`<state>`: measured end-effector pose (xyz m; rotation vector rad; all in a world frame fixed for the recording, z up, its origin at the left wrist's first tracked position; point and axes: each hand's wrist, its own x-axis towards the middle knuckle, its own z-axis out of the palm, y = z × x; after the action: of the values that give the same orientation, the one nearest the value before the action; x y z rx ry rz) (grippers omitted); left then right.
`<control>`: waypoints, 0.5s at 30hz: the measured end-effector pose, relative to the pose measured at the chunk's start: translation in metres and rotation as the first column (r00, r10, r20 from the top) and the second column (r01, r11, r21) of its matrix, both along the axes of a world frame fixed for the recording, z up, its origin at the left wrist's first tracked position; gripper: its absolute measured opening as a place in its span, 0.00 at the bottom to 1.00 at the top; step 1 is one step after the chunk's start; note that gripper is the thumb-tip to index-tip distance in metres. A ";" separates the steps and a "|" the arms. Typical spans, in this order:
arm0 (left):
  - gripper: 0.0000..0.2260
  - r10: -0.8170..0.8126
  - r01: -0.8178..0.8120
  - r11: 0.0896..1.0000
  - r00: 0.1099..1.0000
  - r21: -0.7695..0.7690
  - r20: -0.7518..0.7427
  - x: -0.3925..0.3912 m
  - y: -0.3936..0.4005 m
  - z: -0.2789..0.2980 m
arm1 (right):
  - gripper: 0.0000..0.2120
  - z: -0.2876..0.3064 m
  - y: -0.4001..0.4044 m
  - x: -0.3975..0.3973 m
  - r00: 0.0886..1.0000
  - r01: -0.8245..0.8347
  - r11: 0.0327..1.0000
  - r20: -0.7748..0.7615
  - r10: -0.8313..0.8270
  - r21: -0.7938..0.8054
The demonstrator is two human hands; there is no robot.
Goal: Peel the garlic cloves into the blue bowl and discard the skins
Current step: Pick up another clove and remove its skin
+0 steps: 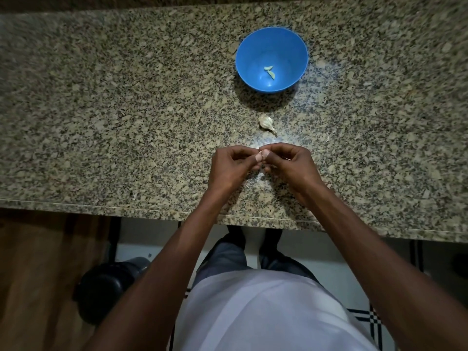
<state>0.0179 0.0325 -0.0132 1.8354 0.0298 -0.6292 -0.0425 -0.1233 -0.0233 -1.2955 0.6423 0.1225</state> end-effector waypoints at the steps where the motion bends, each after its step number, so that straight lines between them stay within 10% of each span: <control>1: 0.14 -0.001 0.001 1.000 1.000 0.019 0.015 0.000 0.000 0.001 | 0.07 -0.001 0.001 0.000 1.000 -0.012 0.997 0.015 0.013 -0.076; 7: 0.11 0.017 -0.044 0.988 0.983 0.147 0.180 -0.001 -0.005 -0.001 | 0.04 -0.008 0.004 0.003 0.991 -0.083 0.860 0.052 0.127 -0.504; 15: 0.08 0.067 -0.067 0.998 0.994 0.006 0.092 -0.003 0.003 -0.009 | 0.09 -0.008 0.001 -0.004 0.994 -0.069 0.988 0.078 0.080 -0.137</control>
<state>0.0145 0.0354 -0.0221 1.8619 0.0333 -0.4985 -0.0463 -0.1221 -0.0317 -1.4477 0.5376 0.0870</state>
